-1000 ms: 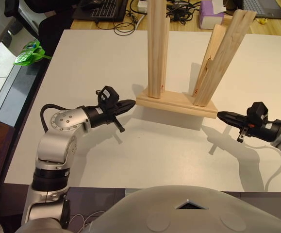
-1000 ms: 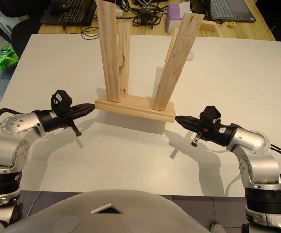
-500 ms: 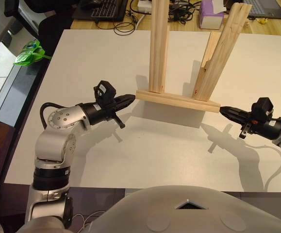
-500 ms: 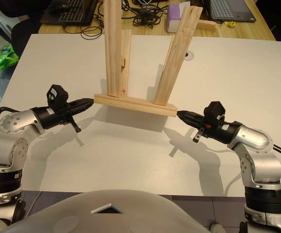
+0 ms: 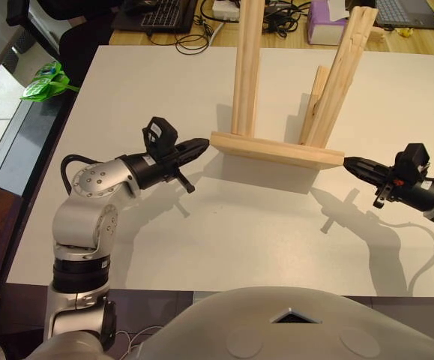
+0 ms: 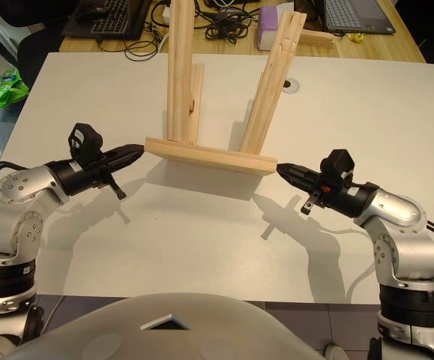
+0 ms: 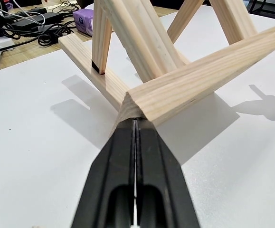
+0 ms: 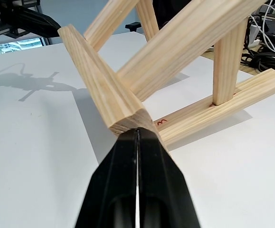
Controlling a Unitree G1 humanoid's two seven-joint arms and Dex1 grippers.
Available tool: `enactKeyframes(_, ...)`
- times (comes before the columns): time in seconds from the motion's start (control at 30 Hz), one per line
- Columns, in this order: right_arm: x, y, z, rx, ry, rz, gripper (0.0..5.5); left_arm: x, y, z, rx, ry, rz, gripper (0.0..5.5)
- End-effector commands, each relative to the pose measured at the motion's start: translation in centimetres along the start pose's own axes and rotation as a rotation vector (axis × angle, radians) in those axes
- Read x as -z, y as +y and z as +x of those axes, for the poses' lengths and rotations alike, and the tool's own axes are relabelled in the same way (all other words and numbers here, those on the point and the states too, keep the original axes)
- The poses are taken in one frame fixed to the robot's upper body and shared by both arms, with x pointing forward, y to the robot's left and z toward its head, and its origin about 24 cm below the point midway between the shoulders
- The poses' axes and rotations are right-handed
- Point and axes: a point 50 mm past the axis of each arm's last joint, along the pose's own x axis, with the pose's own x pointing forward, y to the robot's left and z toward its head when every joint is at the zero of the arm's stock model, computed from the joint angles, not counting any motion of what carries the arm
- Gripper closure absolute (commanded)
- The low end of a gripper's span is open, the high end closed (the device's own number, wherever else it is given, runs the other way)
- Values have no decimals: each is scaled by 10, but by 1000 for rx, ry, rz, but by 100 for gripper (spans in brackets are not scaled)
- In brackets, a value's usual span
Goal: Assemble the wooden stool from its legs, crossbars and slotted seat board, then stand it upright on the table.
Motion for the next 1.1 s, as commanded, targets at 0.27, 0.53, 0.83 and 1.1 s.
enactKeyframes(0.27,-18,24,23,-175,-134,-16,550,-26,-35,19,270,-148,-4,546)
enactKeyframes(0.53,-18,24,24,-175,-140,-8,550,-28,-35,19,274,-148,1,546)
enactKeyframes(0.83,-12,14,19,-124,-82,-25,495,-23,-29,18,222,-131,12,513)
enactKeyframes(1.1,-16,-2,7,-32,-86,-57,398,-27,-10,10,125,-122,60,462)
